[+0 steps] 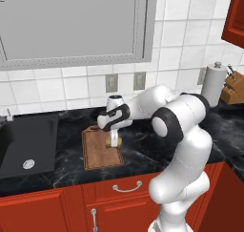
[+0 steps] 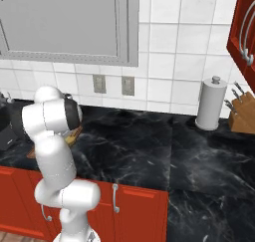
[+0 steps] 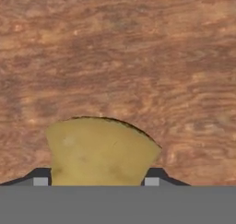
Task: Pick up the sponge from the counter and clean the cutting board by briefly scrubbing or pressing down on the cutting board. Once finished, release the sponge.
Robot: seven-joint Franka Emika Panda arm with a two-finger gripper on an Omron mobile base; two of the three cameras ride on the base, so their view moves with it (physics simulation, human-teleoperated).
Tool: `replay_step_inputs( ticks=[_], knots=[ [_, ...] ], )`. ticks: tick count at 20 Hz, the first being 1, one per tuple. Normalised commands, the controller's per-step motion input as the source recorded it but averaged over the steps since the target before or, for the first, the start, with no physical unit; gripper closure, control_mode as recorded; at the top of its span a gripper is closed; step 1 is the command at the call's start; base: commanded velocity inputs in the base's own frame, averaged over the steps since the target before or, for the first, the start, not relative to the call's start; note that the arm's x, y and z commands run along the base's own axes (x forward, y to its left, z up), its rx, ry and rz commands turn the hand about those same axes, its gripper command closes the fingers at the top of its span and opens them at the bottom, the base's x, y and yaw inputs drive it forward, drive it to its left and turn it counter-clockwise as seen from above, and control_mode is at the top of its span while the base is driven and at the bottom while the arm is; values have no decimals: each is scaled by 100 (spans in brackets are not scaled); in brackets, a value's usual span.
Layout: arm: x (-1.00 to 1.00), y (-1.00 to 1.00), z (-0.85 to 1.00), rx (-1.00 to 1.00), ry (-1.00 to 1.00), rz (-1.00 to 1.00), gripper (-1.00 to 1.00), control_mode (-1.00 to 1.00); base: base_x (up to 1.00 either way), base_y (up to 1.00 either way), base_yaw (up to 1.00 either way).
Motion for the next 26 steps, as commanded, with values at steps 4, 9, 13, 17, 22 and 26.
replay_step_inputs(
  ticks=[4,9,13,17,22,26],
  knots=[
    [62,0,0,0,0,0,100,-100,0,0,0],
    [62,1,0,0,0,0,100,-100,0,0,0],
    [60,15,0,0,0,0,100,-100,0,0,0],
    [55,31,0,0,0,0,100,-100,0,0,0],
    [48,40,0,0,0,0,100,-100,0,0,0],
    [25,42,-6,0,0,0,100,-100,0,0,0]
  ],
)
